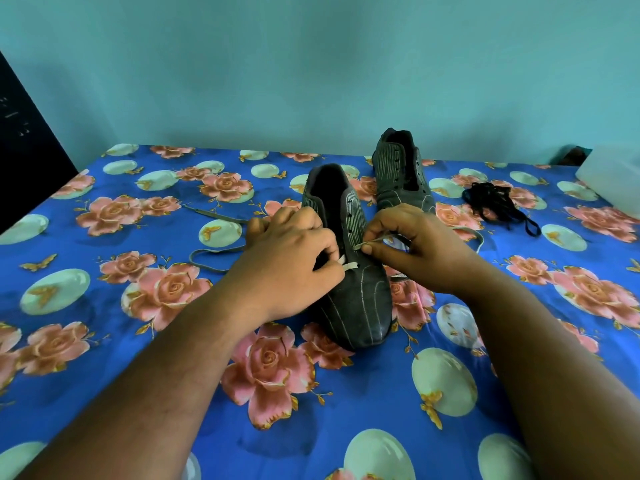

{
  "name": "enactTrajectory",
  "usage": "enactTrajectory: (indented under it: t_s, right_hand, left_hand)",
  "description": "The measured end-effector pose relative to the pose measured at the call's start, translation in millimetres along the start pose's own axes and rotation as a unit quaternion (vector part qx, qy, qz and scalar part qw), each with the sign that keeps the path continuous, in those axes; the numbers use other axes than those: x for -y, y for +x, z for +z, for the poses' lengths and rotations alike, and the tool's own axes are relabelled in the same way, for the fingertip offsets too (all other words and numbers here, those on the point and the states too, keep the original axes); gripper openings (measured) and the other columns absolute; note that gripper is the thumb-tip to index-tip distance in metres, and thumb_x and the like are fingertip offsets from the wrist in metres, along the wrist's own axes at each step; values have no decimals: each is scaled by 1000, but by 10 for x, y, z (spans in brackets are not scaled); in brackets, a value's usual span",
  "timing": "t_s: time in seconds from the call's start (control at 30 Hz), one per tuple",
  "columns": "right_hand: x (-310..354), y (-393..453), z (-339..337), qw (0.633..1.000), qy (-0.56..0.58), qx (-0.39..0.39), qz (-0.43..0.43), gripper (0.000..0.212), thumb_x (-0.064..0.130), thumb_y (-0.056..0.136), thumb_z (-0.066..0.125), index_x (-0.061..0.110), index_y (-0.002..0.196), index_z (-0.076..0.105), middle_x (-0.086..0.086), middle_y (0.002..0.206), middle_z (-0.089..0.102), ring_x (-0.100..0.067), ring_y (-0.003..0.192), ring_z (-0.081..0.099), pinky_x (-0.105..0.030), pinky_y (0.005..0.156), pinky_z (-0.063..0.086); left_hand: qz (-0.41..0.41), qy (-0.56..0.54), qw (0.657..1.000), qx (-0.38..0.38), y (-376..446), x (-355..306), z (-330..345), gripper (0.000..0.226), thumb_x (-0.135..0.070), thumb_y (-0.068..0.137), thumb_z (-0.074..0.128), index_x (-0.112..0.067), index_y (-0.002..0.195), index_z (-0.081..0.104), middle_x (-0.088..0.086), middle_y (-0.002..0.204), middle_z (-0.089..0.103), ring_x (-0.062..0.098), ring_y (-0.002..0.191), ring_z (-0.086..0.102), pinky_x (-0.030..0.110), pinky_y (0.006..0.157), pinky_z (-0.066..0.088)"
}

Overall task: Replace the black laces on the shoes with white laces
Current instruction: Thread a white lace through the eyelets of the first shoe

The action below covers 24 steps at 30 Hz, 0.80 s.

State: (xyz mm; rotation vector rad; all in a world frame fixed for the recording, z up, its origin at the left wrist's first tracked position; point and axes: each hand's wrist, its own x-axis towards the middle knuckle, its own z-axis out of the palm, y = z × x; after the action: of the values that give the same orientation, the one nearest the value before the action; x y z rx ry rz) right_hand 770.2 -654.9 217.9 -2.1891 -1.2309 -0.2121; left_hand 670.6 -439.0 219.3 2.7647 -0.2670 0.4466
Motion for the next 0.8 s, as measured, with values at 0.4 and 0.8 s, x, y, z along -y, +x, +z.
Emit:
enactTrajectory:
  t_s: [0.4, 0.8]
  right_hand:
    - [-11, -27, -25, 971, 209, 34, 113, 4, 21, 95, 67, 18, 92, 69, 12, 84, 69, -3, 82, 63, -18, 78, 48]
    - [-30, 1, -5, 960, 240, 3, 145, 19, 30, 91, 64, 11, 88, 69, 3, 79, 69, -6, 79, 64, -20, 76, 51]
  left_hand:
    - [-121, -302, 945, 26, 0, 386, -53, 19, -37, 95, 67, -24, 105, 57, 0, 104, 61, 11, 87, 58, 36, 83, 49]
    - [-42, -334, 936, 101, -13, 526, 21, 21, -39, 98, 62, -22, 86, 64, -2, 83, 59, 9, 81, 53, 37, 81, 46]
